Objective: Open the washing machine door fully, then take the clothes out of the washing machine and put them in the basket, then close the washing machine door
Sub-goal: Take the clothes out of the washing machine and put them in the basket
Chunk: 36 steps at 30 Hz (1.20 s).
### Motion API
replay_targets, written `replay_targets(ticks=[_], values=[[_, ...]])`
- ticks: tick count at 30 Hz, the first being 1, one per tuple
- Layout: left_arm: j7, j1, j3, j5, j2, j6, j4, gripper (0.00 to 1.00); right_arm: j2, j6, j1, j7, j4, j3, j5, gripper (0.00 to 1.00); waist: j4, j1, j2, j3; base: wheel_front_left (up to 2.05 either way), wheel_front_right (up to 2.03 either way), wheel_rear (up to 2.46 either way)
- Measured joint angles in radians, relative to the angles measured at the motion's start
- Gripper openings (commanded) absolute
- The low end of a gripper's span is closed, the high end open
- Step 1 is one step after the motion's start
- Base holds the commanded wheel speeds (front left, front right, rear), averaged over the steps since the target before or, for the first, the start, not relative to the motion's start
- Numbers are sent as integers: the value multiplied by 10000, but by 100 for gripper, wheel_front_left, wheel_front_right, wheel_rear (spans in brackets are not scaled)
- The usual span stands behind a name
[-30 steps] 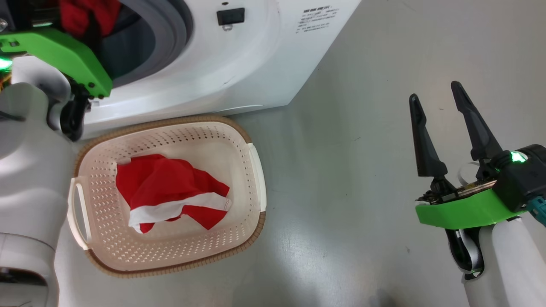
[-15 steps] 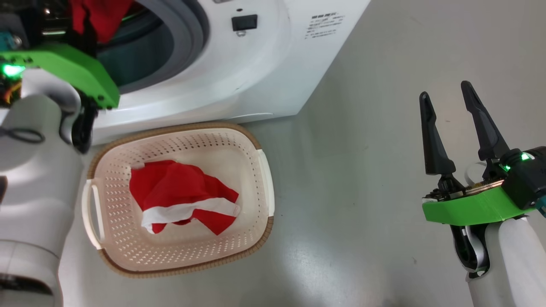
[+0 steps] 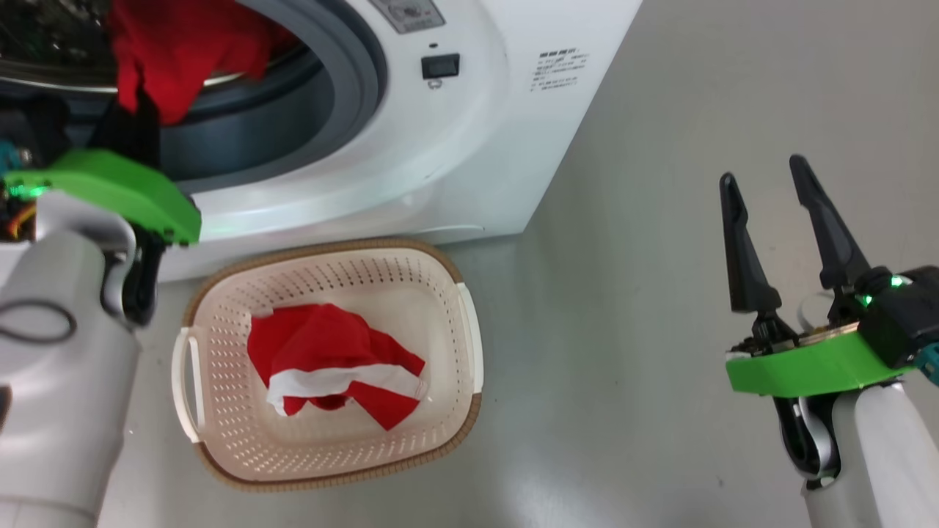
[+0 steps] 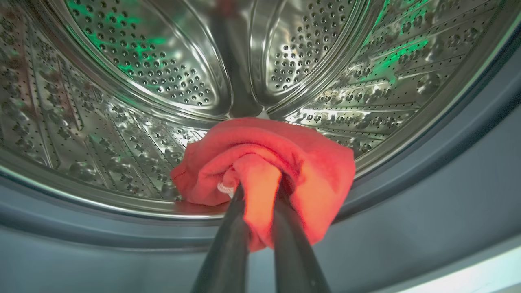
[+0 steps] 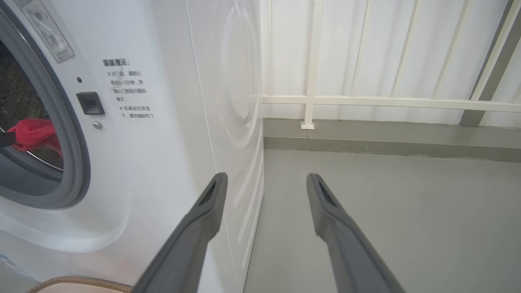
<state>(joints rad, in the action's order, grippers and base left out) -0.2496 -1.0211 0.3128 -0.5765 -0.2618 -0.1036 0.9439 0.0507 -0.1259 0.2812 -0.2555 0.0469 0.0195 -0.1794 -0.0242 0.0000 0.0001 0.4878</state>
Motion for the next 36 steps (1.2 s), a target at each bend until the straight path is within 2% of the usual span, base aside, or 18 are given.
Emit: replay_targets(ticks=[14,26,36], values=[[-2,3352,-1522,1488,-52,757,-4126,0,-4,0,-467,0,207,-59,-86,100,27,0,0,-1218,0,0,0],[-8,5599,-2107,1889,107,1137,-6548,0,-6,0,-793,0,637,-265,-345,100,18,0,0,-2141,0,0,0],[-44,7555,-2180,2259,382,1488,-9513,0,-8,0,-1177,0,744,-253,-405,100,38,0,0,-2832,0,0,0]])
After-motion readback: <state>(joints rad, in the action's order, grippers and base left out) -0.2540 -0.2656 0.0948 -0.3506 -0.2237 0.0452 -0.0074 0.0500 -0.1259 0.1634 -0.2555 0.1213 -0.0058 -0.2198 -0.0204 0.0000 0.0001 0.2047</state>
